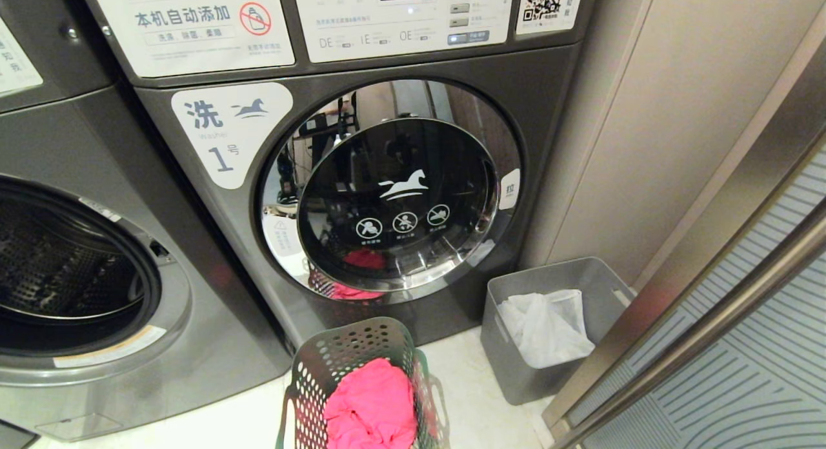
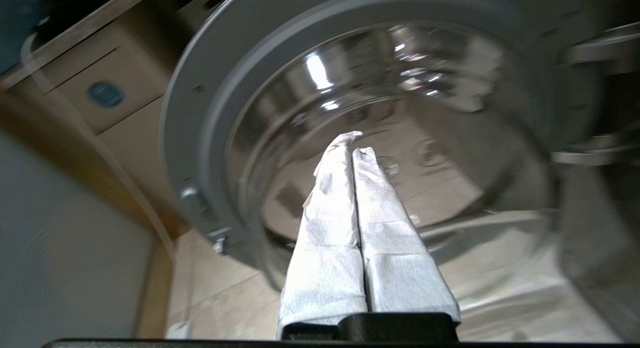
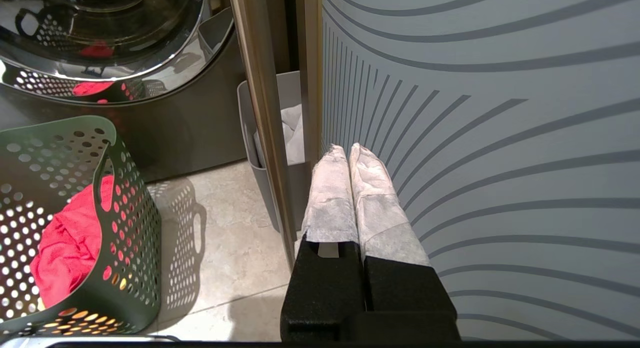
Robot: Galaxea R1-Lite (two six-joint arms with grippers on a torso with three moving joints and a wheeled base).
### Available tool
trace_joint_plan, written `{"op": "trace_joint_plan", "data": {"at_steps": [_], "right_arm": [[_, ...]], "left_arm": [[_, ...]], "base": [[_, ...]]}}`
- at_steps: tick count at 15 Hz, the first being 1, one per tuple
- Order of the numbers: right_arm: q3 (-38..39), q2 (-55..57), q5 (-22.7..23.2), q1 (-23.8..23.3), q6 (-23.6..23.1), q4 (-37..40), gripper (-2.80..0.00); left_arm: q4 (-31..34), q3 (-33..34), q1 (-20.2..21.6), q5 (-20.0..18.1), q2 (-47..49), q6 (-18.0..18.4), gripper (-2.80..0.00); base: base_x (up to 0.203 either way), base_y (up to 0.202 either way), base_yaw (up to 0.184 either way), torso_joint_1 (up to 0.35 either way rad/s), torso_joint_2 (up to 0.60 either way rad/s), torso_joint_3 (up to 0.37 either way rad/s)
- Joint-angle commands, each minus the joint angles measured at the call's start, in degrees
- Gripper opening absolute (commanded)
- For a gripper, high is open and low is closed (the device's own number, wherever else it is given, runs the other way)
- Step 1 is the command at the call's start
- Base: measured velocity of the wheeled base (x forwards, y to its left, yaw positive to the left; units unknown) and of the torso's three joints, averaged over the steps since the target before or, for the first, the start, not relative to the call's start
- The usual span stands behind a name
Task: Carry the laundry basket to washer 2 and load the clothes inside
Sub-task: Open the lid of the washing machine
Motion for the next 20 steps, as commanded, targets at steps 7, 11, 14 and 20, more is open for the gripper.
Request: {"op": "trace_joint_plan", "data": {"at_steps": [7, 11, 14, 20], "right_arm": [[0.0, 0.02, -0.02, 0.01, 0.01, -0.03, -2.8], [0.0, 0.02, 0.01, 0.01, 0.01, -0.03, -2.8], [0.0, 0.02, 0.05, 0.01, 0.01, -0.03, -2.8], [0.0, 0.02, -0.02, -0.06, 0.01, -0.03, -2.8]], "left_arm": [[9.98, 27.43, -53.01, -2.22, -35.47, -1.63, -2.8], [23.94, 41.68, -67.94, 1.15, -55.66, -5.29, -2.8], [35.62, 39.83, -72.1, -4.5, -65.21, -7.44, -2.8], [38.03, 41.66, -70.93, -22.78, -83.33, -9.08, -2.8]], "base": [[0.0, 0.0, 0.0, 0.0, 0.0, 0.0], [0.0, 0.0, 0.0, 0.0, 0.0, 0.0], [0.0, 0.0, 0.0, 0.0, 0.0, 0.0], [0.0, 0.0, 0.0, 0.0, 0.0, 0.0]]}}
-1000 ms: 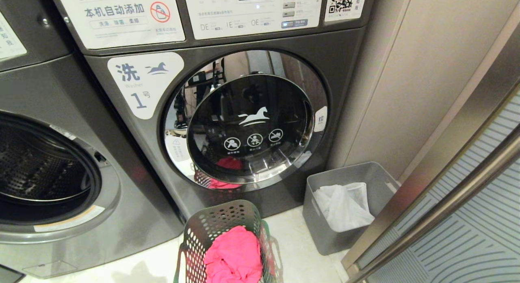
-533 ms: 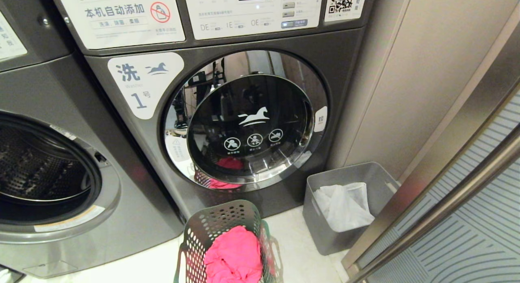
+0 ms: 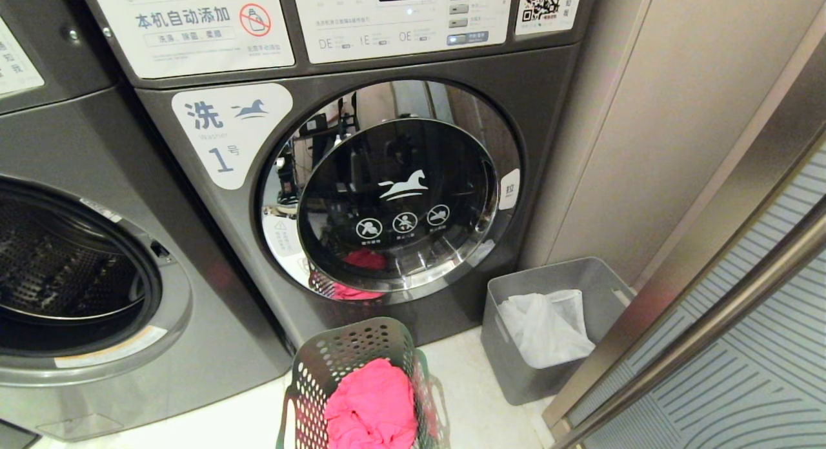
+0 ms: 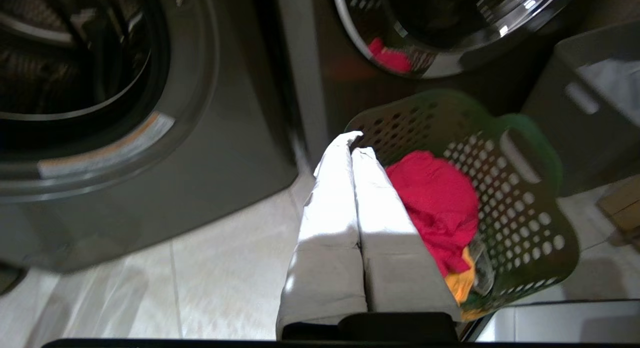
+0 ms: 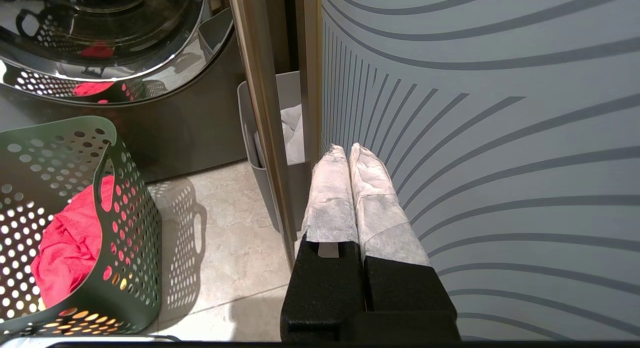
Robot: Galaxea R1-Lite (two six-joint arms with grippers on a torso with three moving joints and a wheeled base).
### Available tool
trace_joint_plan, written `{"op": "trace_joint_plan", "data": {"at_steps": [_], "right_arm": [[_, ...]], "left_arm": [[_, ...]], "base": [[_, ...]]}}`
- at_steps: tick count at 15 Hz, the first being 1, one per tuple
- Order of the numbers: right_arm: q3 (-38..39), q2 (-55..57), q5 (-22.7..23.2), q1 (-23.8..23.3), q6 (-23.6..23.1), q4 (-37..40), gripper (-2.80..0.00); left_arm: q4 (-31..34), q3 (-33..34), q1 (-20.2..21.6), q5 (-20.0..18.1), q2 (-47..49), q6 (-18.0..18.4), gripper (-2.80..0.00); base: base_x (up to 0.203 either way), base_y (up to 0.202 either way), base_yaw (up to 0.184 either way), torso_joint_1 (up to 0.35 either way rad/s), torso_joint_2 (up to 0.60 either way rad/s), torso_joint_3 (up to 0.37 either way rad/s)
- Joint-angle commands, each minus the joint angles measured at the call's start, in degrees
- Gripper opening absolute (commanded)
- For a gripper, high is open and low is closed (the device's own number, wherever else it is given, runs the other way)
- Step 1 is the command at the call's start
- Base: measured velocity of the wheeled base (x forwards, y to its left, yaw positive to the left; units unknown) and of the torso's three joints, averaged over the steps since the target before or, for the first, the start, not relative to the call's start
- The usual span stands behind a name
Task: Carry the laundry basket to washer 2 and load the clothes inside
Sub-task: Open the lid of the washing machine
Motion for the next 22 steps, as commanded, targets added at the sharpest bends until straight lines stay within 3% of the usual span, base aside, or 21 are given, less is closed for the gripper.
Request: {"op": "trace_joint_plan", "data": {"at_steps": [1, 8, 22], "right_arm": [[0.0, 0.02, -0.01, 0.01, 0.0, -0.02, -2.8], [0.0, 0.02, -0.02, 0.01, 0.08, -0.02, -2.8], [0.0, 0.04, -0.2, 0.01, -0.03, -0.02, -2.8]], "left_arm": [[0.32, 2.13, 0.67, -2.07, -10.54, -0.29, -2.8], [0.92, 2.29, 0.88, -0.8, -11.34, -3.17, -2.8], [0.66, 2.29, 0.88, -1.07, -11.36, -3.08, -2.8]], "base": [[0.0, 0.0, 0.0, 0.0, 0.0, 0.0], [0.0, 0.0, 0.0, 0.0, 0.0, 0.0], [0.0, 0.0, 0.0, 0.0, 0.0, 0.0]]}}
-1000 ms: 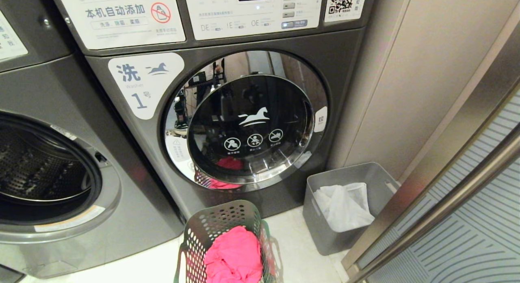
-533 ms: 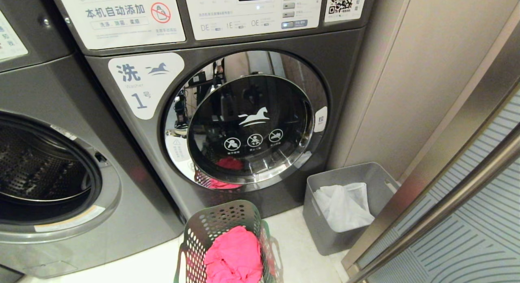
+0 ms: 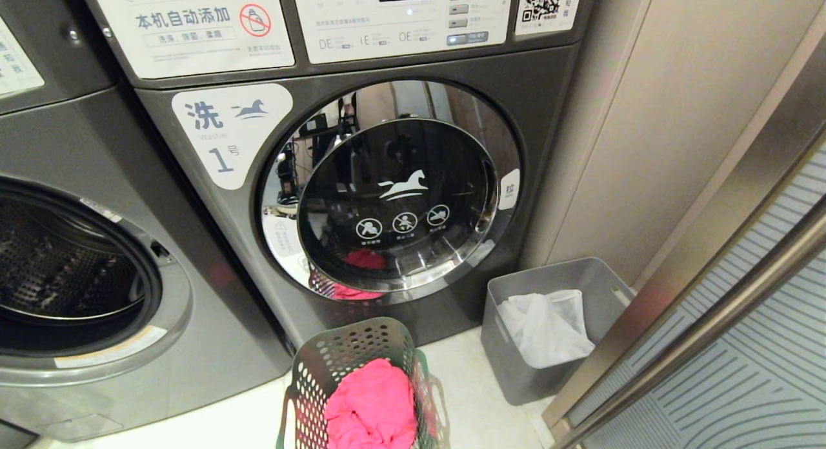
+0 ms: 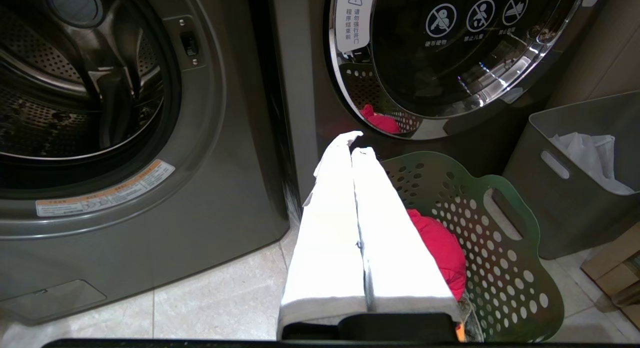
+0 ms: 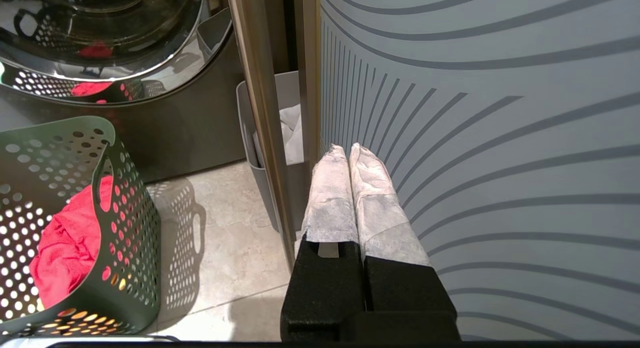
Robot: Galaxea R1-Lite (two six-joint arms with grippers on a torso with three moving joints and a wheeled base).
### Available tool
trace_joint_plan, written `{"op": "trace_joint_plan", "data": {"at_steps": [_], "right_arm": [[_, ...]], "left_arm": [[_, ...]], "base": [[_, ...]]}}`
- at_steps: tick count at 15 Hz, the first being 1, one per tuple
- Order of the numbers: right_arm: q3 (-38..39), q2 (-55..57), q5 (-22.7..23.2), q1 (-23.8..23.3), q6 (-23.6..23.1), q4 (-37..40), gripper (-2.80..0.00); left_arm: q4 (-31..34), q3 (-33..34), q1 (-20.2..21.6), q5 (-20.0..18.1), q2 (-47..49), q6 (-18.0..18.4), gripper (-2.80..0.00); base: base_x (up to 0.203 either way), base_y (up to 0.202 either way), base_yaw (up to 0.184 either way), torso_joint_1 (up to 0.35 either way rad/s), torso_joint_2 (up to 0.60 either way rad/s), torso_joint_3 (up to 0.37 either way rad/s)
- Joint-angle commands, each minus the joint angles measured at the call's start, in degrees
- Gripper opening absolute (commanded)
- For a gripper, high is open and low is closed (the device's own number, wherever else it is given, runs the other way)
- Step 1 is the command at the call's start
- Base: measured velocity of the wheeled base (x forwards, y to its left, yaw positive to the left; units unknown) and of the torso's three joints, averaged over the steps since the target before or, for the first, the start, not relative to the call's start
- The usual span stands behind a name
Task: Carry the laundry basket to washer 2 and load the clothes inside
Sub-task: Open the lid of the washing machine
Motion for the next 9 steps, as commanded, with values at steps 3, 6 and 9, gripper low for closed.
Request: {"op": "trace_joint_plan", "data": {"at_steps": [3, 6, 9], "right_arm": [[0.0, 0.02, 0.28, 0.01, -0.74, -0.04, -2.8], [0.0, 0.02, 0.11, 0.01, -0.39, -0.04, -2.8], [0.0, 0.02, -0.07, 0.01, 0.06, -0.04, -2.8]], "left_arm": [[-0.14, 2.29, 0.01, 0.25, 0.09, -0.15, -2.8], [-0.14, 2.29, 0.01, 0.77, 0.09, -1.35, -2.8], [-0.14, 2.29, 0.01, 0.77, 0.09, -1.64, -2.8]], "base": [[0.0, -0.001, 0.021, 0.001, 0.0, 0.0], [0.002, -0.006, 0.156, 0.001, 0.0, 0.004], [0.0, -0.008, 0.168, 0.001, 0.01, 0.002]]}}
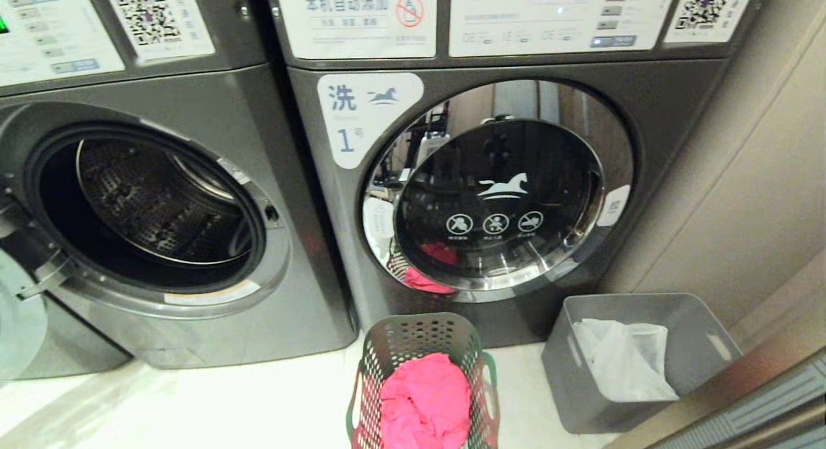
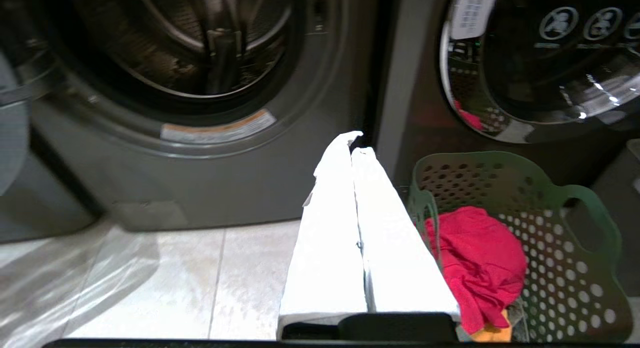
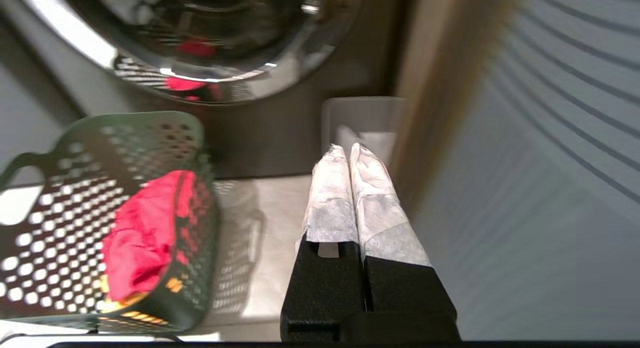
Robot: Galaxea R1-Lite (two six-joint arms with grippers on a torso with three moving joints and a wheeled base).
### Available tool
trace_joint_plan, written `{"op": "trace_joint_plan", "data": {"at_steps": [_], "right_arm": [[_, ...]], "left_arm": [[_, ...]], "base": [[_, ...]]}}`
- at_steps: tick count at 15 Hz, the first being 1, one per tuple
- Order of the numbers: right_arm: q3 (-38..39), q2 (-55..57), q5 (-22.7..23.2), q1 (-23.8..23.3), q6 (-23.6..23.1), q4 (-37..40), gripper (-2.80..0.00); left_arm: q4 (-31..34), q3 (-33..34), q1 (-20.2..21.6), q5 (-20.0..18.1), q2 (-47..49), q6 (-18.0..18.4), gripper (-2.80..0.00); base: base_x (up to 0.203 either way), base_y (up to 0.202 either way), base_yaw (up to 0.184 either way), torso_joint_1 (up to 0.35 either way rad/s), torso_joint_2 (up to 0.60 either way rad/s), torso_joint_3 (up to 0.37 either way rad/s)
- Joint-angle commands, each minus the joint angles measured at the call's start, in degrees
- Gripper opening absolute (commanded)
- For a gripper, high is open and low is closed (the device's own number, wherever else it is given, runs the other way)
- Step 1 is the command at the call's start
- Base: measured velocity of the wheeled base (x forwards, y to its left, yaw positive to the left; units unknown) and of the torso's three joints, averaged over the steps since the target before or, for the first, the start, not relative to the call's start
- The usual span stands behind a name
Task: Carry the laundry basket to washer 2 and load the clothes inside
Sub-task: Open the lid of the washing machine
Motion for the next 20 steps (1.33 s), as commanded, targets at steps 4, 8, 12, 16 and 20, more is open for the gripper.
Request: {"op": "trace_joint_plan", "data": {"at_steps": [4, 8, 12, 16, 20], "right_arm": [[0.0, 0.02, -0.02, 0.01, 0.11, -0.04, -2.8], [0.0, 0.02, -0.02, 0.01, 0.11, -0.04, -2.8], [0.0, 0.02, -0.02, -0.06, 0.11, -0.04, -2.8], [0.0, 0.03, -0.02, 0.01, 0.11, -0.04, -2.8], [0.0, 0.02, 0.07, 0.01, 0.02, -0.04, -2.8]], "left_arm": [[-0.05, 2.29, -0.02, 0.07, 0.07, -1.34, -2.8], [-0.05, 2.29, -0.02, 0.02, 0.0, -1.69, -2.8], [-0.05, 2.29, -0.02, 0.02, 0.09, -1.69, -2.8], [-0.05, 2.29, -0.02, 0.02, 0.05, -1.69, -2.8], [-0.05, 2.29, -0.02, 0.02, 0.0, -1.69, -2.8]], "base": [[0.0, -0.003, 0.051, 0.001, 0.0, 0.001], [0.0, 0.0, 0.0, 0.0, 0.0, 0.0], [-0.001, 0.147, -0.004, 0.0, 0.0, 0.003], [0.0, 0.194, -0.002, 0.001, 0.0, 0.0], [0.0, 0.194, 0.001, 0.002, 0.0, 0.001]]}}
